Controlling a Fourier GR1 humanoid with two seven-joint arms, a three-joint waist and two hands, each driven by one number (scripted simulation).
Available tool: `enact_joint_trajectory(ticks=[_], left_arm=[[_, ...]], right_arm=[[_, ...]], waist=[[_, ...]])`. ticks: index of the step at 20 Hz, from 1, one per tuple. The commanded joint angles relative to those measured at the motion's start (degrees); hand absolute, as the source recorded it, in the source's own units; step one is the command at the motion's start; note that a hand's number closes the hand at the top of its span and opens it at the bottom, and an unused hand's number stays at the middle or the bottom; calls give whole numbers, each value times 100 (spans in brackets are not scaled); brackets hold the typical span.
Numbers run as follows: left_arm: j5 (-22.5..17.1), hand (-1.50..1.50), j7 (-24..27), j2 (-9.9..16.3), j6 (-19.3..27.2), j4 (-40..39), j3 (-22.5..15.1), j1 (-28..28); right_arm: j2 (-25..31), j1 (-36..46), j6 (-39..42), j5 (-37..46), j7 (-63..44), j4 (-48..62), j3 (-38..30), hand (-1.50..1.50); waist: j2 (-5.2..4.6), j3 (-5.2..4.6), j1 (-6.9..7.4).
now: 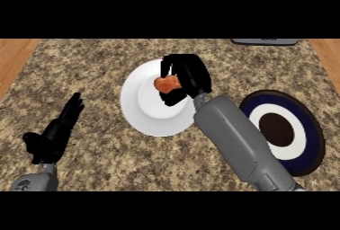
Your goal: Pick the sweet potato from the plate and place it in the plate
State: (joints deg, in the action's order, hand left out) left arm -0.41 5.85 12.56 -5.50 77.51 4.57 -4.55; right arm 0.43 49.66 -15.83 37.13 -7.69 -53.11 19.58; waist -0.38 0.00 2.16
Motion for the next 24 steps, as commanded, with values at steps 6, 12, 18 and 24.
enact_joint_trajectory(ticks=[6, 12, 18, 24], left_arm=[[298, 0, -68, -291, 295, 137, -245, -46], [133, 0, -21, -115, -4, -329, -72, -434], [61, 0, -31, -118, 84, 43, 30, -45], [93, 0, 278, -66, 19, -189, 107, 42]], right_arm=[[-42, 825, -1116, -1521, -454, 1558, 527, -150], [-42, 707, -1918, -2792, -69, 1385, 863, -150], [26, 306, -1604, -3600, 1448, 1311, -706, -150], [579, -31, -277, -4474, 2419, 1421, -1602, -150]], waist=[[-21, 1, 77], [-49, 1, 162], [-7, 9, -73], [6, 5, -141]])
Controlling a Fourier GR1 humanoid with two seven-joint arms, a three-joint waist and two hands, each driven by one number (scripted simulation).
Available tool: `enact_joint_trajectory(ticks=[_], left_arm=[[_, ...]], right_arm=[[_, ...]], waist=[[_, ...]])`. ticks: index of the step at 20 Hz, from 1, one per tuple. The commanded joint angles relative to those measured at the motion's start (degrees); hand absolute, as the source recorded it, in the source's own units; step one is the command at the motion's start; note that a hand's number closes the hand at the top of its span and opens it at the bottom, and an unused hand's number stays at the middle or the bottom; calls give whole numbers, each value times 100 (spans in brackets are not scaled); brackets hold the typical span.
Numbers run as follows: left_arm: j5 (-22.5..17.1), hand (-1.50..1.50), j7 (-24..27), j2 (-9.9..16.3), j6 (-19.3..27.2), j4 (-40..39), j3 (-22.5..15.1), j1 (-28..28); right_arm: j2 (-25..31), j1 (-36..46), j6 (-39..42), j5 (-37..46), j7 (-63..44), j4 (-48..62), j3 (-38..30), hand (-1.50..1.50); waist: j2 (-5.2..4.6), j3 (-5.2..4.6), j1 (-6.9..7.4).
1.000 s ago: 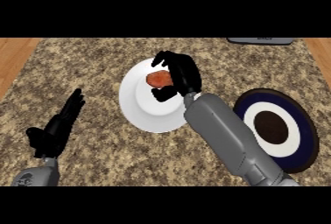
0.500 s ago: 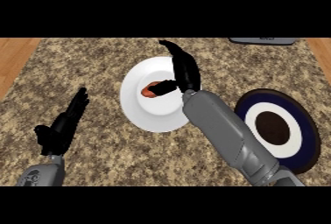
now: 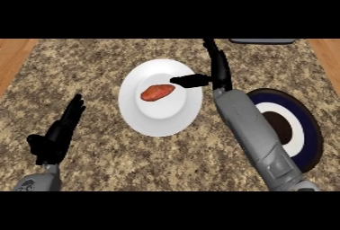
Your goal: Pick the sweet potato from the plate and place it in the plate
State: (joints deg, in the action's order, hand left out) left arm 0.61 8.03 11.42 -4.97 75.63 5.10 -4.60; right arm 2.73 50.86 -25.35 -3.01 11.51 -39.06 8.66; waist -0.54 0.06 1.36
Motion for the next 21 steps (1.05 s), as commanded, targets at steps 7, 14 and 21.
enact_joint_trajectory(ticks=[7, 14, 21], left_arm=[[54, 0, -184, -80, 105, 261, -7, 105], [134, 0, -308, -176, 80, 330, -128, 53], [14, 0, -99, -54, -55, 161, 101, -76]], right_arm=[[1316, -879, 2109, -508, 1752, 558, -788, -150], [1448, -616, 2668, -132, 2985, 1859, -908, -150], [1608, -421, 2649, 23, 3724, 2726, -1176, -150]], waist=[[25, -2, -85], [-5, 2, 22], [-23, 5, 54]])
